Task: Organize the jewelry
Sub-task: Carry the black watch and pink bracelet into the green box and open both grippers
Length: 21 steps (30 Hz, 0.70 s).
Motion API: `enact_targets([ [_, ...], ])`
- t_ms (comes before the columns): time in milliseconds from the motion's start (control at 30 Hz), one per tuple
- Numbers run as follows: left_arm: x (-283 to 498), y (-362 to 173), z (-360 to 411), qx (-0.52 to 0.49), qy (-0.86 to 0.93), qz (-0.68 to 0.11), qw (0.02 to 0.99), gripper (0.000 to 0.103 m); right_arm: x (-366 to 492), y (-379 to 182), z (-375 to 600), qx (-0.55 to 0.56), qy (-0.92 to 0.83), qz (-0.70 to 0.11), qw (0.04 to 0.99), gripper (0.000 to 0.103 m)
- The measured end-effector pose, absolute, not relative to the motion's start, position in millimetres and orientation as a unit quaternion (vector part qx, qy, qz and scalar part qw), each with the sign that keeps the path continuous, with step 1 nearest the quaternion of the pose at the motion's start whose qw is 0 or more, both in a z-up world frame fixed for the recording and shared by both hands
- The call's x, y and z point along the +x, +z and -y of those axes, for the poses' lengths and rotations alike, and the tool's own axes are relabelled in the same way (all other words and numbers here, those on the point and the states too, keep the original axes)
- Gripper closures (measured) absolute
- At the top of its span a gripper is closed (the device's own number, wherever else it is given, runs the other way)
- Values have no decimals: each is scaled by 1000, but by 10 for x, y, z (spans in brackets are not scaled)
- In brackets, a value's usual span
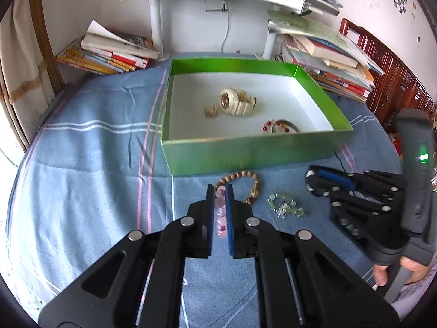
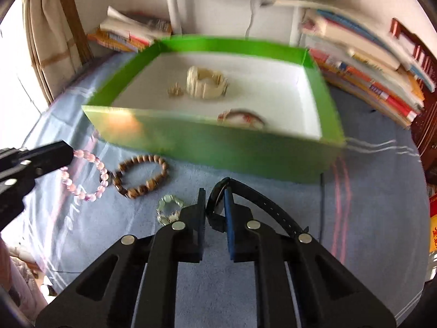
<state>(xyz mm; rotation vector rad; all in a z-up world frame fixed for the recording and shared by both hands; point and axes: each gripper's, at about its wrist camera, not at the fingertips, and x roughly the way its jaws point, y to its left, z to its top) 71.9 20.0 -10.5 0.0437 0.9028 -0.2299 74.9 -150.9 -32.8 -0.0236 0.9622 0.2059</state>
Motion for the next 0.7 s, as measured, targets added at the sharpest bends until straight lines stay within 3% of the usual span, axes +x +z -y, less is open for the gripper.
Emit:
enact_targets([
  [333, 1075, 628, -117, 27, -120, -363, 924, 95, 924, 560, 1630, -5, 83, -353, 932, 89],
  [600, 1803, 288, 11, 34, -99, -397, 912, 94, 1618, 26, 1536, 0, 79, -411, 908, 89],
  [633, 1847, 221, 18, 34, -97, -402, 910, 92, 1650, -32, 1537, 2, 77, -416, 906, 87],
  [700, 1898, 101, 2, 35, -91, -413, 906, 64, 1660, -102, 1571, 9, 70, -428, 901, 67],
])
